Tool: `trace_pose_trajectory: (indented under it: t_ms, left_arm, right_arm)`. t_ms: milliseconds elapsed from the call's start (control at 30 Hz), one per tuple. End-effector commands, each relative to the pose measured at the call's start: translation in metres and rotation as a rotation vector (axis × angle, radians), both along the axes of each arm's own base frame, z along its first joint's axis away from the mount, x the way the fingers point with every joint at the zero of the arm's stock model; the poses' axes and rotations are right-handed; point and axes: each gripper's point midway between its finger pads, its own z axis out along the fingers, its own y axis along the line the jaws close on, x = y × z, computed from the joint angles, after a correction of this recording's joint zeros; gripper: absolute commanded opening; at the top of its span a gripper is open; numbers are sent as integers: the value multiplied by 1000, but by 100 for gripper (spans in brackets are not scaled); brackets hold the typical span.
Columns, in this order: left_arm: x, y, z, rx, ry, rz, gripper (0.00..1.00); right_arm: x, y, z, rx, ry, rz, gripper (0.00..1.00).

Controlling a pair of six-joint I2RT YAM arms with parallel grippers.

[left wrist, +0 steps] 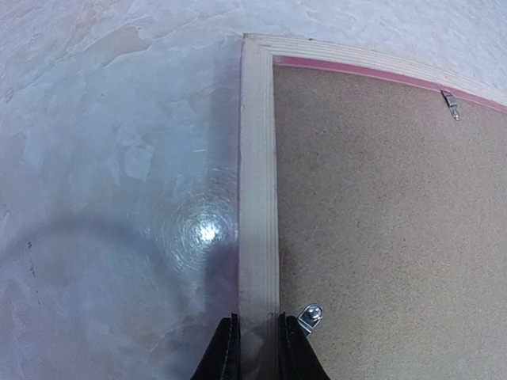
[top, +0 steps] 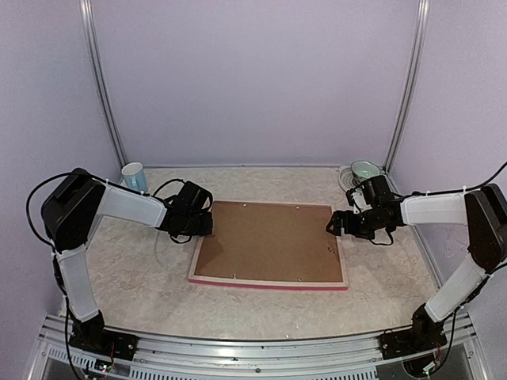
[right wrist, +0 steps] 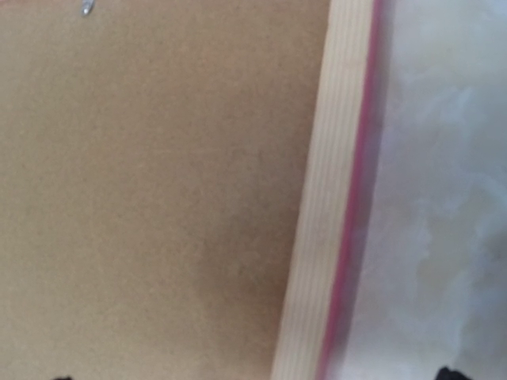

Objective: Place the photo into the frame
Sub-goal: Press the fastener onto the backboard.

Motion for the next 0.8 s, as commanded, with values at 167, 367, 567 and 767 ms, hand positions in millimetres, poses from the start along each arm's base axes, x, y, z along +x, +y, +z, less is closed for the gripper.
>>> trace_pose_trajectory:
  t_ms: [167, 367, 567, 767]
  left_arm:
    - [-19, -4, -3, 15, 79, -61, 0]
    - [-14, -4, 6, 6, 64, -58, 0]
    - [-11, -2, 19, -47, 37, -48, 15]
    - [-8, -2, 34, -76, 2, -53, 31]
  right_arm:
    - [1, 5, -1, 8, -3, 11, 99]
    - [2, 6, -1, 9, -3, 15, 99]
    - [3, 5, -2, 5, 1, 15, 99]
    - [3, 6, -3, 8, 3, 18, 99]
